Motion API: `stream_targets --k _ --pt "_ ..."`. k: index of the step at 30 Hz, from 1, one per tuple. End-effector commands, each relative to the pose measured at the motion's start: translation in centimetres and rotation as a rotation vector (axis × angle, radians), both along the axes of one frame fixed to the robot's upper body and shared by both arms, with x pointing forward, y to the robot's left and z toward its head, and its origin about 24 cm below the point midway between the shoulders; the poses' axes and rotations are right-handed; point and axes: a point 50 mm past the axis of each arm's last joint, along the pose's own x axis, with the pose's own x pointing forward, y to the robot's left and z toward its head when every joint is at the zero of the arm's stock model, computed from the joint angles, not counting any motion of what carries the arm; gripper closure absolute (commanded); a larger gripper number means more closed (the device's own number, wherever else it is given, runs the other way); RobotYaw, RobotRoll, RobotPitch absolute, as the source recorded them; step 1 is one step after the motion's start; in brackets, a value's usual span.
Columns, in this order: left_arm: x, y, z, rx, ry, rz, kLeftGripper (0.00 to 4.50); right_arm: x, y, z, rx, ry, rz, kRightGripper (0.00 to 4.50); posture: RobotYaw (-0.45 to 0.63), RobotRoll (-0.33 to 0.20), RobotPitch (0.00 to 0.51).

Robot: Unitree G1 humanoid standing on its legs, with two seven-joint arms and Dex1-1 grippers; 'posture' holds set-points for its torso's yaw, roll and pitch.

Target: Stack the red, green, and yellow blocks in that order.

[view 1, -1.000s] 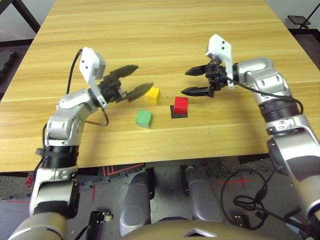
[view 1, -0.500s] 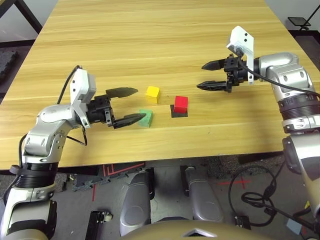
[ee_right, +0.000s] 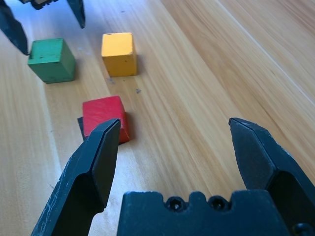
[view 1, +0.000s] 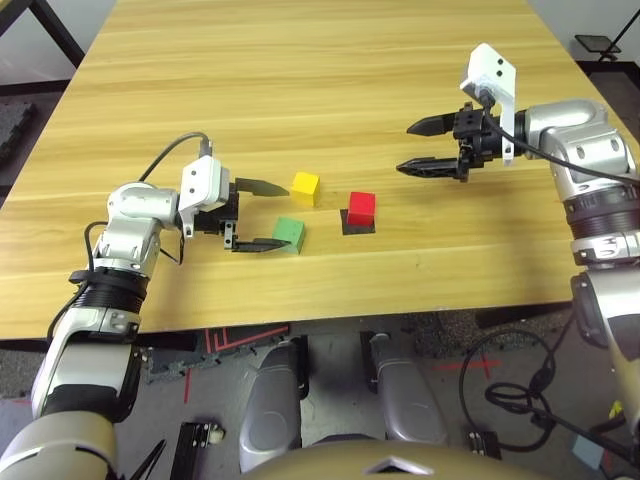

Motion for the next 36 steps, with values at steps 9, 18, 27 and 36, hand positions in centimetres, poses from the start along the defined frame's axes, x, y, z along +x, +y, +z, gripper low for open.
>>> stream_targets --k 9,18,27,36 --pt "-0.5 -0.6 -1.4 0.025 0.052 -0.080 0.00 -0.4 -0.1 -0.4 0.017 -0.001 -0.026 0.07 0.21 -0.026 0.197" --pt "0.3 -1.1 -2.7 0.078 0.012 -0.059 0.00 -0.5 0.7 -0.4 0.035 -0.004 -0.011 0.07 0.21 -0.027 0.201" --pt "0.6 -1.4 -2.7 0.044 0.033 -0.067 1.95 -0.4 0.6 -0.5 0.029 -0.011 -0.020 0.00 0.21 -0.032 0.206" --pt "0.6 -1.2 -1.7 0.029 0.034 -0.073 2.36 -0.4 0.6 -0.8 0.018 -0.022 -0.020 0.00 0.21 -0.026 0.204"
